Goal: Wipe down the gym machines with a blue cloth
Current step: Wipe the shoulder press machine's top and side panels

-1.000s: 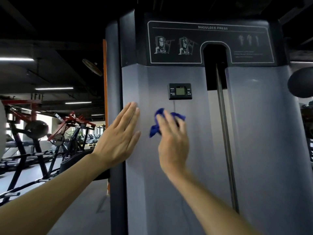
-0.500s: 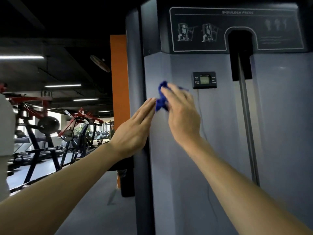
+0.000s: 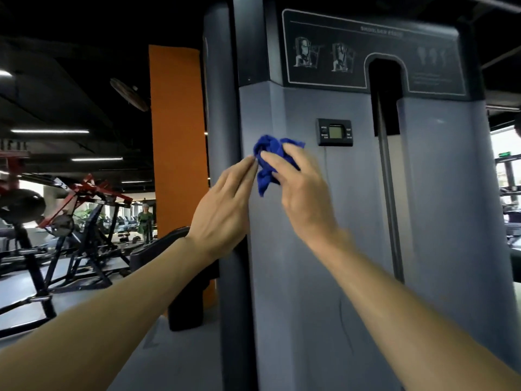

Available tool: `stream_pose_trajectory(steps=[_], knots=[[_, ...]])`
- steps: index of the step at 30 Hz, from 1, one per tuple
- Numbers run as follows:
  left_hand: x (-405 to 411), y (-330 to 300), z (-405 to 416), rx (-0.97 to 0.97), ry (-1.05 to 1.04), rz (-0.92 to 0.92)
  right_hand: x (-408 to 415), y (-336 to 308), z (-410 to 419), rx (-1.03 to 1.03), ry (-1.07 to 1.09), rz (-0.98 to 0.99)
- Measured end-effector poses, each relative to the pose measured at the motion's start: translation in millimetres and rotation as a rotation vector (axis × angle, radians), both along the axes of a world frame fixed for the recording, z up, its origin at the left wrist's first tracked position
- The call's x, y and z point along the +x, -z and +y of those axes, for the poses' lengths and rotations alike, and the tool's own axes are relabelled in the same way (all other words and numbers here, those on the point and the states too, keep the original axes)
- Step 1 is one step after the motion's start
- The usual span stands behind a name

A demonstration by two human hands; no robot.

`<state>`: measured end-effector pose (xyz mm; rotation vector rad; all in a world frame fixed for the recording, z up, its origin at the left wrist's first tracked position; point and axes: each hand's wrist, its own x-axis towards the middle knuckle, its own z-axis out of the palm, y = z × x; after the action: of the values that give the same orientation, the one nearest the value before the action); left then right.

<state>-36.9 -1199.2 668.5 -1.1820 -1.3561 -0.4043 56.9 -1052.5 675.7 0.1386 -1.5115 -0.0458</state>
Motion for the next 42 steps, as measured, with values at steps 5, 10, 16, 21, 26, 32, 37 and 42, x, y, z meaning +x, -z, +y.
stream_pose_trajectory(steps=[5, 10, 16, 21, 26, 32, 37, 42], knots=[[16.0, 5.3, 17.2, 0.075, -0.084, 0.021, 16.4, 96.1, 24.1, 0.079, 0.033, -0.056], [31.0, 2.2, 38.2, 0.109, -0.149, 0.062, 21.8, 21.4, 37.3, -0.039, 0.136, -0.059], [42.8, 17.8, 65.1, 0.178, -0.178, -0.069, 21.1, 3.4, 48.5, -0.051, 0.225, -0.022], [38.1, 25.2, 67.0, 0.153, -0.187, -0.021, 29.7, 67.7, 62.0, -0.037, 0.182, -0.151], [40.7, 27.5, 68.5, 0.070, -0.211, 0.121, 40.1, 2.7, 64.4, 0.015, 0.326, -0.104], [39.2, 27.7, 65.6, -0.020, -0.239, 0.247, 30.8, 53.3, 76.5, 0.008, 0.240, -0.034], [38.1, 24.5, 66.9, -0.127, -0.271, 0.290, 45.0, 86.8, 98.8, 0.110, 0.267, -0.140], [40.0, 22.4, 67.3, -0.199, -0.262, 0.332, 46.8, -5.6, 107.3, -0.061, 0.235, -0.052]])
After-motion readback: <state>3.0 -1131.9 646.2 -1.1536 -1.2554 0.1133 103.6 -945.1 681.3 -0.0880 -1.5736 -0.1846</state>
